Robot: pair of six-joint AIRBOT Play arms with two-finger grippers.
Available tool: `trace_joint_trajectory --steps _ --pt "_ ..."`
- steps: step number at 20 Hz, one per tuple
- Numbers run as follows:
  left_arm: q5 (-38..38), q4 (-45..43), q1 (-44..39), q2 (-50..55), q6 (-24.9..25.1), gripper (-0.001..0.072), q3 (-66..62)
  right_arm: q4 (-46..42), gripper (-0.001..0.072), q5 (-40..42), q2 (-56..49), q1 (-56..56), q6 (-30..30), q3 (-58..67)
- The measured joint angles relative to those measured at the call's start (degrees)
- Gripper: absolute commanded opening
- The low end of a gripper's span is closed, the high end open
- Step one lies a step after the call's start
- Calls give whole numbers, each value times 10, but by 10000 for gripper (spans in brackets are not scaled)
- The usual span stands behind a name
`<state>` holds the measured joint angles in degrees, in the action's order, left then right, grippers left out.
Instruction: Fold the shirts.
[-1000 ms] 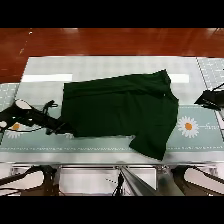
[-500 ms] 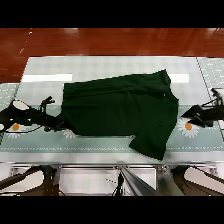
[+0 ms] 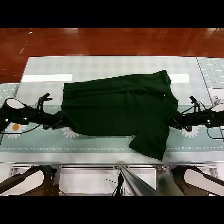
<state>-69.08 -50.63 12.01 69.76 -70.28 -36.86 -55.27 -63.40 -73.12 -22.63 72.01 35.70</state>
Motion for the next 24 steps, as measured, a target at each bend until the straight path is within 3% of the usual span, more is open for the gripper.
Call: trace_joint_trajectory --steps 4,9,14,17,24 --pt "-17 8 6 -57 5 24 -125 64 21 -43 64 17 -35 102" --pt "46 54 8 -176 9 24 -426 114 21 5 210 22 -51 389" --pt "84 52 8 -274 3 23 -637 25 21 29 302 23 35 642" --pt "86 -3 8 -332 -28 23 -697 -50 21 11 337 23 84 728" --pt "-67 -169 9 -419 -93 23 -733 -133 20 -117 379 23 133 810"
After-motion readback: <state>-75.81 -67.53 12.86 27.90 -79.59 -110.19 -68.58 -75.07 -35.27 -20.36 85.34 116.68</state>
